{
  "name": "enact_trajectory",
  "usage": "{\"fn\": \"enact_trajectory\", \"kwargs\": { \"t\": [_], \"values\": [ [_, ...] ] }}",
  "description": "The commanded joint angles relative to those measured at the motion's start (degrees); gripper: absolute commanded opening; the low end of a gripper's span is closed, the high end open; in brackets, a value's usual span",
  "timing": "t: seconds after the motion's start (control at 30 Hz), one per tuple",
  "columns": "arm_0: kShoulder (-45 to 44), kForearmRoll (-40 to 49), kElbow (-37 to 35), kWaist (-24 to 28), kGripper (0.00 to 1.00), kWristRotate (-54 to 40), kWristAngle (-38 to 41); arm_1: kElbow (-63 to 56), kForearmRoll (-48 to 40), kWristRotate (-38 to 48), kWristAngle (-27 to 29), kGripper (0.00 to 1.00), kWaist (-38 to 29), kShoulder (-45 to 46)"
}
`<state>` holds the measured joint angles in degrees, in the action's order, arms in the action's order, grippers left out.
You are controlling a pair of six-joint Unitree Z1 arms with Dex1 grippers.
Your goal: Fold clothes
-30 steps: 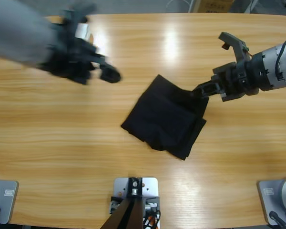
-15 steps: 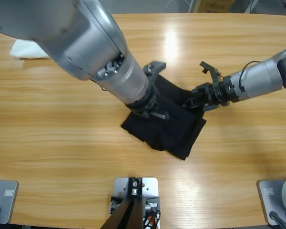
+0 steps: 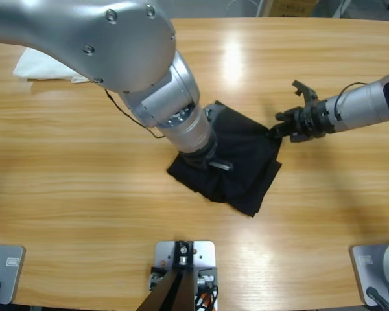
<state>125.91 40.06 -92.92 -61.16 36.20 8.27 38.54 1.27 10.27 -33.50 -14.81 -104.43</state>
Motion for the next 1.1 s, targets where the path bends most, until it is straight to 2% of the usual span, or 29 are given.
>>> {"fn": "enact_trajectory", "kwargs": {
  "t": [0.03,0.13,0.2,0.27,0.4,0.53,0.67,0.83,1.0,1.1],
  "values": [
    [3.9,0.7,-0.1,-1.6,0.0,1.1,-0.3,8.4,20.7,0.4,3.4,0.0,0.5,20.6],
    [3.4,0.7,-0.9,-1.6,0.0,1.1,-0.3,9.4,26.0,4.6,0.0,0.0,-8.6,25.6],
    [2.2,0.7,-2.0,-1.6,0.0,1.1,-0.6,3.2,22.1,10.3,0.0,0.0,-15.9,27.2],
    [-0.1,0.8,-3.4,-1.2,0.0,1.1,-2.5,-2.0,17.4,14.6,-0.3,0.0,-19.7,28.7],
    [-3.8,1.8,-4.0,2.1,0.0,1.2,-7.6,-7.9,11.0,16.3,-1.3,0.0,-20.1,28.9],
    [-3.8,2.1,-5.4,6.1,0.0,4.9,-8.4,-10.2,3.6,17.9,-2.1,0.0,-20.4,25.4],
    [-1.7,2.1,-10.2,7.4,0.0,7.3,-8.2,-10.6,-7.3,19.8,-2.8,0.0,-22.6,15.9],
    [-1.2,4.5,-10.3,7.4,0.0,7.3,-7.8,-10.6,-18.1,22.2,-5.0,0.0,-26.5,5.5],
    [-0.4,5.3,-10.3,7.4,0.0,7.3,-7.8,-13.0,-18.1,23.3,-4.5,0.0,-26.5,4.5],
    [-0.3,5.4,-10.2,7.4,0.0,7.2,-7.9,-15.1,-13.2,25.5,-0.3,0.0,-26.1,5.6]
  ]
}}
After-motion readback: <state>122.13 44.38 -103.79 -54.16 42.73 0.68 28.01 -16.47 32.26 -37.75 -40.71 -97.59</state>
